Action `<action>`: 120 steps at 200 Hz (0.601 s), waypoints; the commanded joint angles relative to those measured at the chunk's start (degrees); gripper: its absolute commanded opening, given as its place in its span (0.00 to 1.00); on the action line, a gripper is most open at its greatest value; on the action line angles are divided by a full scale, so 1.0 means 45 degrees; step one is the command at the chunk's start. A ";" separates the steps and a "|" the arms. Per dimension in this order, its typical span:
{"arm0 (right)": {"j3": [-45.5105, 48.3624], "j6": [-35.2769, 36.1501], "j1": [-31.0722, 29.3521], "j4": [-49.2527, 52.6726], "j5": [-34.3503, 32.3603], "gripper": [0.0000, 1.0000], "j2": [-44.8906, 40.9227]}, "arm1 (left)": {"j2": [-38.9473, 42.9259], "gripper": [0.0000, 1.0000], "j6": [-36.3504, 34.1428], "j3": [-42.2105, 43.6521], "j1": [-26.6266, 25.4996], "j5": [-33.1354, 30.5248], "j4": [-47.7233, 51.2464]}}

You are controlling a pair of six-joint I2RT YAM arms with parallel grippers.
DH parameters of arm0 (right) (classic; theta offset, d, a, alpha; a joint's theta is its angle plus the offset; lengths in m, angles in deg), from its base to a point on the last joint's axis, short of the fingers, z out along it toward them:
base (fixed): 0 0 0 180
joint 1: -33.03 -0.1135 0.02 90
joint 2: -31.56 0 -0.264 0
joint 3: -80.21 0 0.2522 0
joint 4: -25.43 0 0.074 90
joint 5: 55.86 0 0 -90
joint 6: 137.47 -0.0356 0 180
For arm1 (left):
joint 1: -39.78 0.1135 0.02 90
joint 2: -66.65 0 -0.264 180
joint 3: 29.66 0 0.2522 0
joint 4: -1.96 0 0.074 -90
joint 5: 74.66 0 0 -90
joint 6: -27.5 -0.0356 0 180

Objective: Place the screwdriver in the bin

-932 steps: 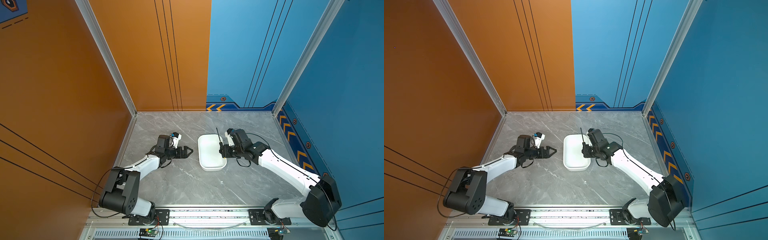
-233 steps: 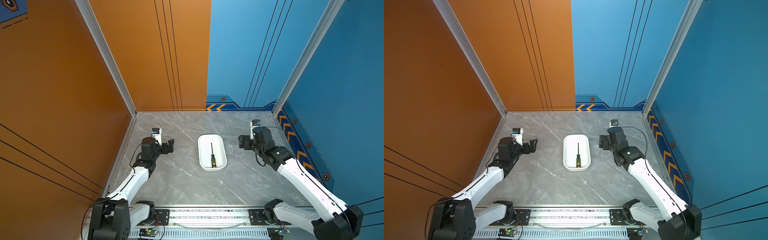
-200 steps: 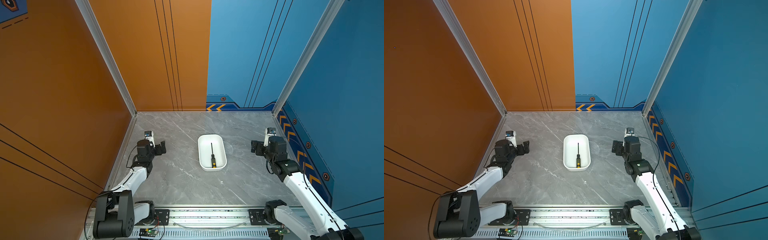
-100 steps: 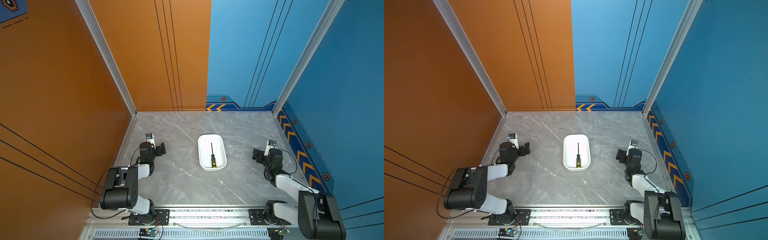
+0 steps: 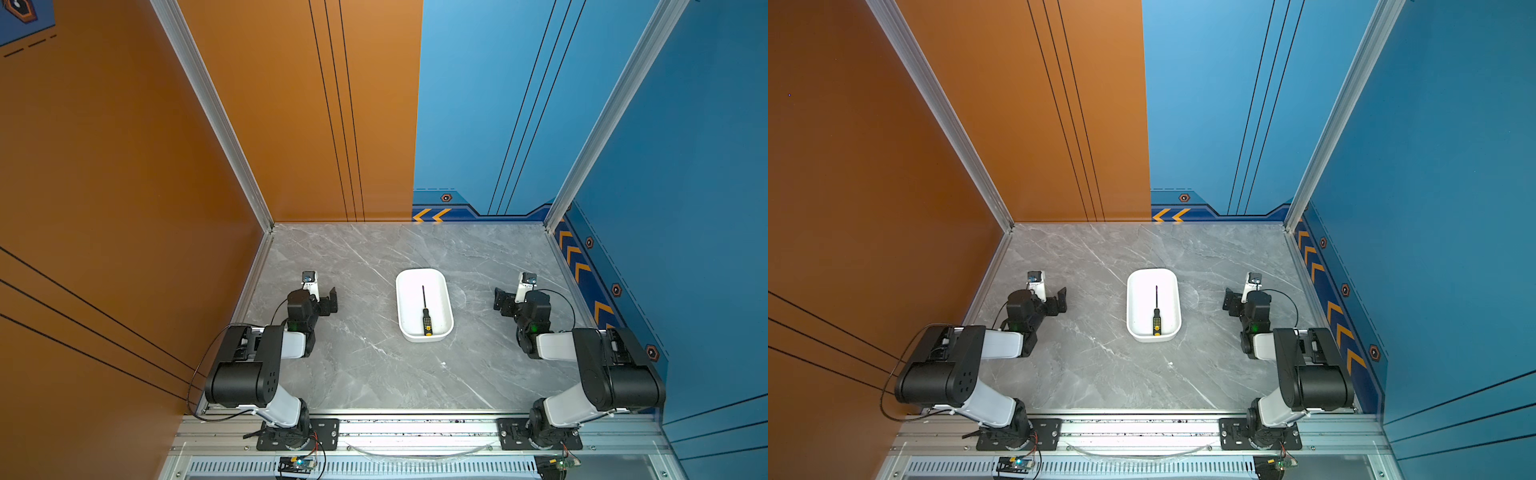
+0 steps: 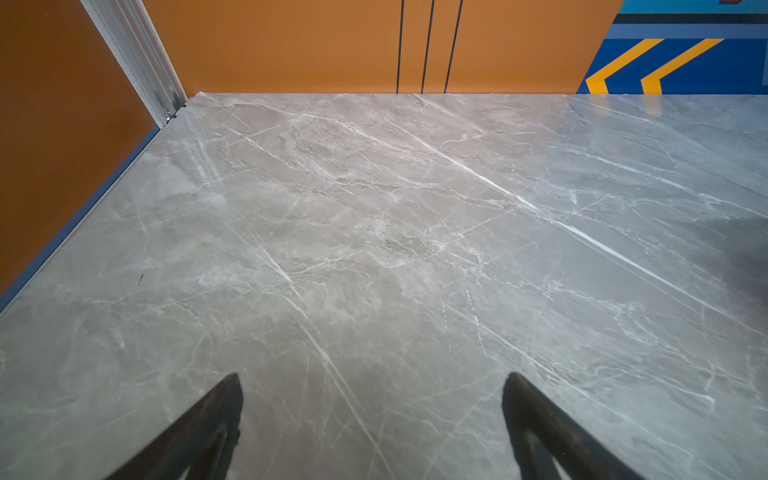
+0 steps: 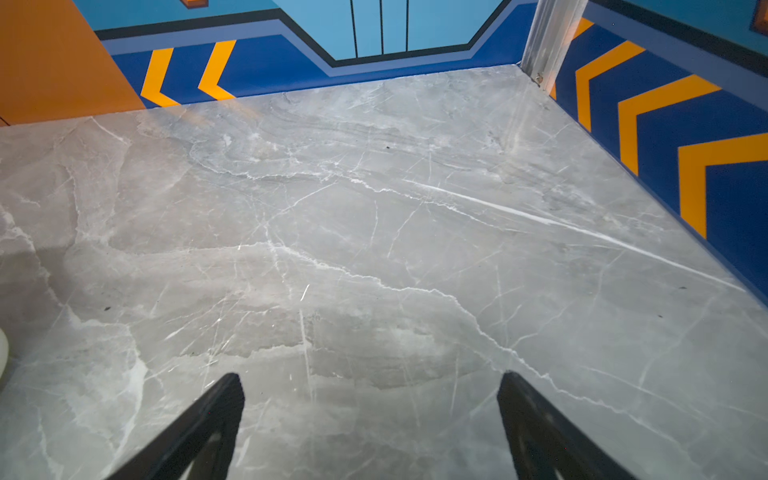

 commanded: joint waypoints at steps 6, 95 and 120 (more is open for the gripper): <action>-0.0192 0.0420 -0.0090 -0.0637 -0.0526 0.96 0.0050 | -0.0067 0.98 -0.0264 0.0019 -0.0041 -0.0364 -0.0446; -0.0091 0.0587 -0.0398 -0.0948 -0.1139 1.00 0.0111 | -0.0053 0.98 -0.0267 0.0020 -0.0042 -0.0364 -0.0444; -0.0105 0.0307 0.0035 -0.0872 -0.0414 1.00 0.0101 | -0.0051 0.98 -0.0263 0.0019 -0.0042 -0.0364 -0.0453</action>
